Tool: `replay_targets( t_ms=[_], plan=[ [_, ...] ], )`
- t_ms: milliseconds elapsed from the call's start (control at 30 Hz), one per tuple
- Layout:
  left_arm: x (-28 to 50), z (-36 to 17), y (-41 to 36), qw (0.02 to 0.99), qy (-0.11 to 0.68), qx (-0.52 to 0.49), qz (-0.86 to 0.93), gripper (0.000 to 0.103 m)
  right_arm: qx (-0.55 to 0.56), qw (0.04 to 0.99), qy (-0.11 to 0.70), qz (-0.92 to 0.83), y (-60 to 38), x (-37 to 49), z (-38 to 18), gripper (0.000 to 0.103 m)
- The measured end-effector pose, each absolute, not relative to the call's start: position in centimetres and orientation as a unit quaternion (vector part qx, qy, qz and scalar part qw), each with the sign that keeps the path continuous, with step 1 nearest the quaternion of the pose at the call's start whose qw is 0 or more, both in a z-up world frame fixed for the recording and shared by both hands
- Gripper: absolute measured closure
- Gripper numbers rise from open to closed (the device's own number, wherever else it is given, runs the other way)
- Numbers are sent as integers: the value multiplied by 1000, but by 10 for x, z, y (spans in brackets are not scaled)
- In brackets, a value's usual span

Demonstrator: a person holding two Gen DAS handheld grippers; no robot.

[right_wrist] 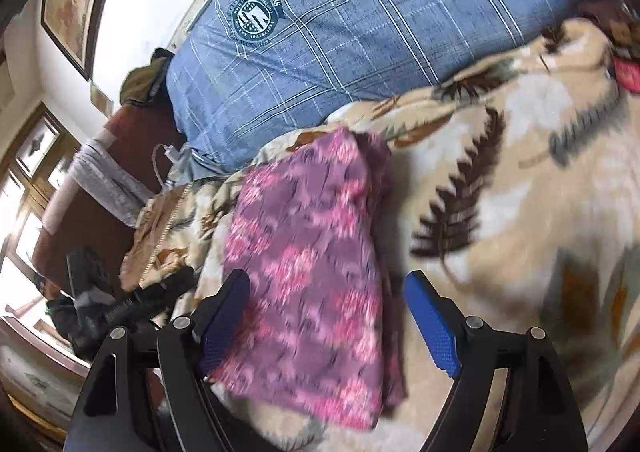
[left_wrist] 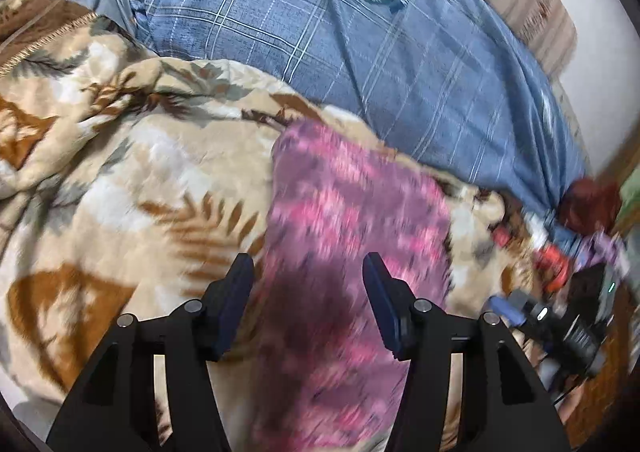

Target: Fold small clothes

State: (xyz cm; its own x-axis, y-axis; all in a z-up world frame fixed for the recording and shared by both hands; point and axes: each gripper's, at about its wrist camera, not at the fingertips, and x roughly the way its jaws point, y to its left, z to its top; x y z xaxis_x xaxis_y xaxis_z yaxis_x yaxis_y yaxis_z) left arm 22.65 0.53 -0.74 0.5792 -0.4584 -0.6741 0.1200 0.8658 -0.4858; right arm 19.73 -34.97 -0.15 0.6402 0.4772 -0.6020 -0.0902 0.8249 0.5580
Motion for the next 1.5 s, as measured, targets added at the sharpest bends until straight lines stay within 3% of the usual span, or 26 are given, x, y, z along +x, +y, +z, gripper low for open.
replay_targets(
  t_ms=[233,467,567,667,767,800,900,1000,1100,1133,1167,1267,1400,1500],
  plan=[
    [307,19,1,853,433,-225,-185,43,244,858,414,184,-347,287,15,20],
    [367,-55,-5,809,493,-266,-179,43,267,816,480,178,-348,370,-41,22],
    [375,-75,-7,773,511,-315,-208,43,273,805,494,181,-349,381,-64,35],
    [375,-77,-16,782,512,-287,-211,43,281,796,502,189,-348,381,-76,52],
    [374,-80,-16,775,518,-295,-211,61,293,794,495,196,-351,377,-77,74],
    [372,-77,-17,774,515,-298,-219,72,304,792,488,203,-353,375,-73,81],
    [358,-44,-15,793,460,-303,-260,75,299,812,452,217,-354,367,-42,84],
    [356,-28,-18,810,422,-300,-277,72,286,829,431,213,-356,371,-29,84],
    [374,-69,-23,798,488,-280,-214,65,272,815,476,185,-350,394,-63,83],
    [377,-87,-17,785,506,-302,-191,47,278,802,495,187,-349,402,-81,79],
    [378,-94,-11,773,508,-328,-192,45,310,793,489,189,-354,404,-91,77],
    [375,-78,-1,766,510,-340,-194,46,335,790,483,174,-364,395,-77,63],
    [355,-36,1,820,472,-267,-183,46,317,817,450,171,-367,356,-40,35],
    [347,-31,-9,818,498,-206,-201,46,308,817,458,164,-361,330,-36,33]
  ],
)
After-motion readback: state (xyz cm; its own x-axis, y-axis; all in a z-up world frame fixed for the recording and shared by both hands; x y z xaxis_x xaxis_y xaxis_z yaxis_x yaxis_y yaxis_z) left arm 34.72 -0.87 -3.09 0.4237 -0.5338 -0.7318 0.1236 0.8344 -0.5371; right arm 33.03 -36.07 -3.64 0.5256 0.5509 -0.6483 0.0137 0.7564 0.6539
